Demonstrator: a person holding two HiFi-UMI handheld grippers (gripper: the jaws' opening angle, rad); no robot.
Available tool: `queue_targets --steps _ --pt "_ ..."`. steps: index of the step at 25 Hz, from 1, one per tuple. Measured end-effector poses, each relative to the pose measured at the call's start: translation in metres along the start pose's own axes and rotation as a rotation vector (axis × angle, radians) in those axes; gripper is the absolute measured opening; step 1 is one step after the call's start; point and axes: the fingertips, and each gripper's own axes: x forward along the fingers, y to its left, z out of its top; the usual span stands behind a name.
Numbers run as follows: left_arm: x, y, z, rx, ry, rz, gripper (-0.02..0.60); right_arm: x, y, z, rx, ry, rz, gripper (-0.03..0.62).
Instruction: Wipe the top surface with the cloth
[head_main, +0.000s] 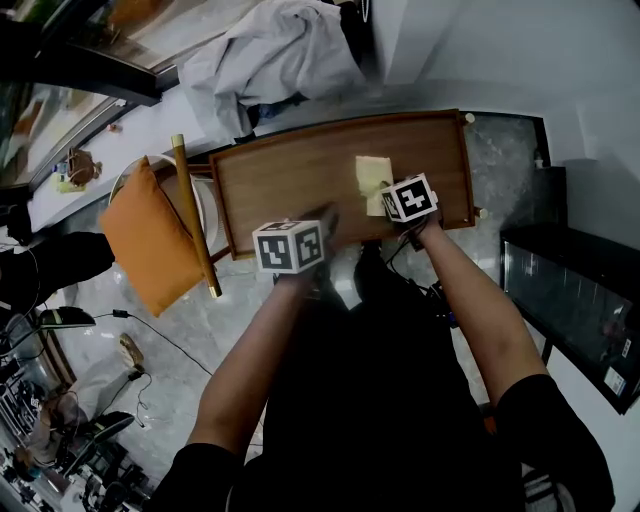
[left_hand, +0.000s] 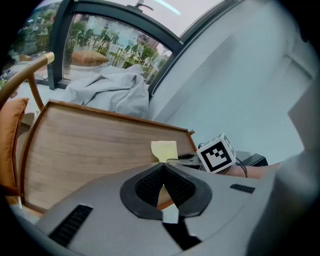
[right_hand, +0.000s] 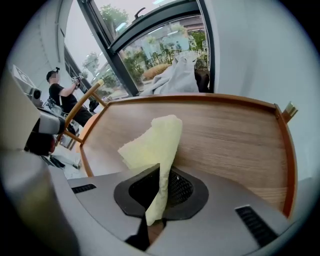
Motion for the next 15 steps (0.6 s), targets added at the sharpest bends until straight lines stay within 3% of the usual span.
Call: queue_targets --steps 15 --pt "0.027 -0.032 -0.004 0.033 0.036 -0.024 0.008 -0.027 -0.053 -0.020 0.095 -0.033 -0.043 0.032"
